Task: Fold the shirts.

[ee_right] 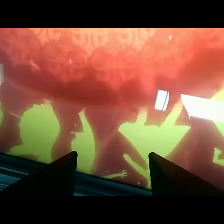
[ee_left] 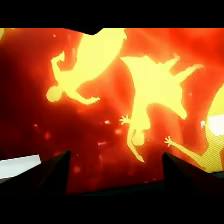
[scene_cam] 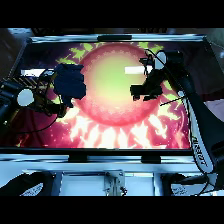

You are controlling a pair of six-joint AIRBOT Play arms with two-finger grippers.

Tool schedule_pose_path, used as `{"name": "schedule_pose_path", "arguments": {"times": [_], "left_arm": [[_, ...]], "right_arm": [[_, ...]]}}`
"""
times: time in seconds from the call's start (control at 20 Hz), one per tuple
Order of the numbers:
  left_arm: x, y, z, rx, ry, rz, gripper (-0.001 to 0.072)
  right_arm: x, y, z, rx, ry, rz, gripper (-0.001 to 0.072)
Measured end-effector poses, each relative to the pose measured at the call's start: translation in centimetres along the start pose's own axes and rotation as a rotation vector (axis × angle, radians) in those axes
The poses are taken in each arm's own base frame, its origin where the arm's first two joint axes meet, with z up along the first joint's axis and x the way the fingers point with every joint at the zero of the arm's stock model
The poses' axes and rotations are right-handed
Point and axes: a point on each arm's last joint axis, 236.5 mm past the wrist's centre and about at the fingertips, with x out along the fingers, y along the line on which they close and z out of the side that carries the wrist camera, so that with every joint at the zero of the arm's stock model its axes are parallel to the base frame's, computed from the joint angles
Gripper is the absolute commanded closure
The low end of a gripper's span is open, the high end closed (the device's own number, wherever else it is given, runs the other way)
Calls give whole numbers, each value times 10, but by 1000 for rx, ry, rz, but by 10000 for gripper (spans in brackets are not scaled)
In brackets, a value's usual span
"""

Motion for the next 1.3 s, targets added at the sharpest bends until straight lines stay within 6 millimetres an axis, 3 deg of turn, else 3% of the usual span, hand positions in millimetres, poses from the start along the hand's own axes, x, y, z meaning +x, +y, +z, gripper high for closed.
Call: {"name": "schedule_pose_path", "arguments": {"times": [0.7,0.8,0.95,1.0,1.1,1.3], "left_arm": [[0,0,0,0,-1,0,-13],[1,-1,7,-10,-30,-3,-13],[1,-5,29,-23,-119,-22,-4],[1,-8,37,-26,-151,-33,50],[2,-8,60,-42,-230,-42,43],[18,32,128,-173,-325,1,22]], "right_arm": [[0,0,0,0,0,0,135],[0,1,0,0,0,4,134],[0,0,1,0,-5,1,134],[0,0,1,0,-6,-2,135],[0,-6,3,0,-11,-27,135],[-1,-22,5,-10,-21,-94,135]]}}
